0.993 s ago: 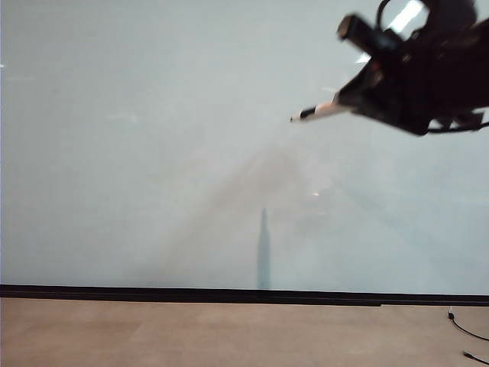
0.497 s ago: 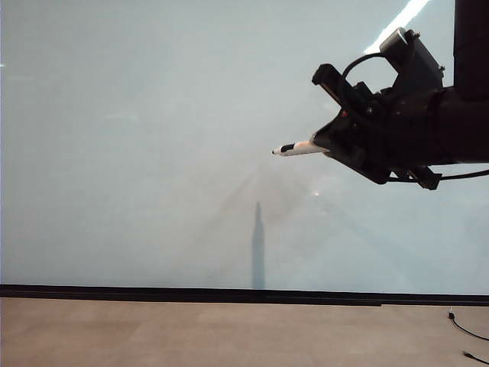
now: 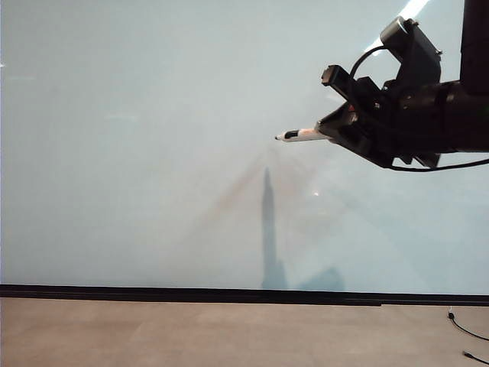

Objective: Pick up the pen on the shelf to the right of the whiteboard and draw a cross mark.

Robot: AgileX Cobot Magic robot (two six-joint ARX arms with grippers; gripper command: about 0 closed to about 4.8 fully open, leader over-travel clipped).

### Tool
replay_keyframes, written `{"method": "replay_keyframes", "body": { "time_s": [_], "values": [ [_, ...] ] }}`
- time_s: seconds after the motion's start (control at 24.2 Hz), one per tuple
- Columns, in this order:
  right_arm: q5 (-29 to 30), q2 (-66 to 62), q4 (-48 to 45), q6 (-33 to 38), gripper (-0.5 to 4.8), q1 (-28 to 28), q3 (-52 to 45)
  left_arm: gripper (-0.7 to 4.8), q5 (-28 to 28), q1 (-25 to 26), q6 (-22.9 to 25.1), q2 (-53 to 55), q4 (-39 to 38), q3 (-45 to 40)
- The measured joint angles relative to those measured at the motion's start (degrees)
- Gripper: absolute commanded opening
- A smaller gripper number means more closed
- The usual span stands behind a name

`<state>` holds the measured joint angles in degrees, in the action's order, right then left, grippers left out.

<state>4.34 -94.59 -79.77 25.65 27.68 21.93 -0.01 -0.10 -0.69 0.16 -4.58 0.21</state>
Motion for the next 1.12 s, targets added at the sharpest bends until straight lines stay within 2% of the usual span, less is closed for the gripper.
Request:
{"method": "replay_keyframes", "body": {
  "time_s": [0.37,1.12],
  "values": [
    [8.61,-3.58,1.38,-0.22,-0.09,-1.49,5.7,-0.05,0.0,0.0,-0.02,0.0,0.0,0.0],
    [9.27,-4.33,0.9,0.09,-0.09,-1.51,9.25,-0.04,0.0,0.0,0.0,0.0,0.0,0.0]
  ]
}}
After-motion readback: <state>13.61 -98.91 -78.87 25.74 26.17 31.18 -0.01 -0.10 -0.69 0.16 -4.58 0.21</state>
